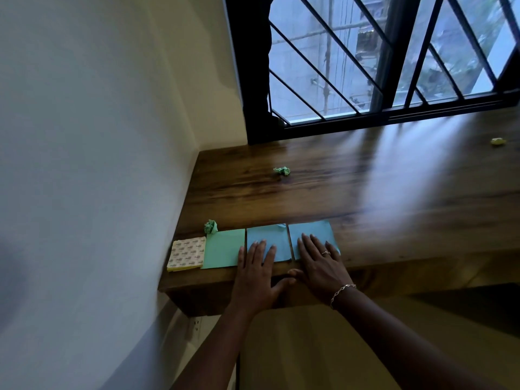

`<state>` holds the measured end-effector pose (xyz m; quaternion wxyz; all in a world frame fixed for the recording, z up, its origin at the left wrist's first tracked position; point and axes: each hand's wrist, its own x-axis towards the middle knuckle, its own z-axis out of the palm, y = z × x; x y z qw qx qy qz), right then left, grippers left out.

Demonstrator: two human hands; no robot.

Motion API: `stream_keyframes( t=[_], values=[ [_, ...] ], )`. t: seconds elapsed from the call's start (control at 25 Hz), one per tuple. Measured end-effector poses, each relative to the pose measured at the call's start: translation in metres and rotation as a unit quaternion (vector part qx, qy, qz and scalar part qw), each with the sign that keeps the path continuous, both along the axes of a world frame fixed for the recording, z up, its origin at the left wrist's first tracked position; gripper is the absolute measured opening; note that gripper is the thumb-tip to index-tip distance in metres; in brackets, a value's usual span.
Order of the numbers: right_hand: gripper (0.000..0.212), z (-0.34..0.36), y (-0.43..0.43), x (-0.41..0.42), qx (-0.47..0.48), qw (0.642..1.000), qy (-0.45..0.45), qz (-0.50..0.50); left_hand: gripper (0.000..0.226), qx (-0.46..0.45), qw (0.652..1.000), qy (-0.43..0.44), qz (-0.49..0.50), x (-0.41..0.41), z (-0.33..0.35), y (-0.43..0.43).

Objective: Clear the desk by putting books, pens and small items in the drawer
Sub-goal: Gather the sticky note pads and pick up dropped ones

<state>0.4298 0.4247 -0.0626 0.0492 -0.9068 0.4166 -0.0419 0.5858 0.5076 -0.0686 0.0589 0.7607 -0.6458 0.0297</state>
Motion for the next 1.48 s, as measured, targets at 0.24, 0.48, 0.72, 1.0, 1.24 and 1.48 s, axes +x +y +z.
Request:
stream_keyframes(
  t=[0.24,0.48,0.72,1.0,1.24,1.48],
  values=[
    [0.072,0.002,-0.006,-0.035,-0.038,0.999,-0.007,-0.023,0.074,-0.036,0.998,0.025,-0.044,-0.027,0.007,-0.015],
    [0.071,-0.002,0.002,-0.131,-0.109,0.991,-0.026,-0.079,0.068,-0.073,0.98,0.067,-0.172,-0.119,0.002,-0.037],
    [0.071,-0.037,0.064,-0.282,-0.066,0.97,-0.027,-0.234,0.067,-0.002,0.938,0.095,-0.335,-0.258,-0.016,-0.031],
    [0.059,-0.093,0.223,-0.492,-0.014,0.905,-0.046,-0.423,0.09,0.115,0.867,0.093,-0.475,-0.477,-0.05,0.043],
    [0.062,-0.116,0.403,-0.632,0.045,0.828,0.001,-0.559,0.089,0.191,0.769,0.015,-0.609,-0.644,-0.092,0.146],
    [0.049,-0.131,0.543,-0.71,0.056,0.707,-0.024,-0.704,0.078,0.241,0.678,-0.075,-0.69,-0.764,-0.114,0.206]
  ],
)
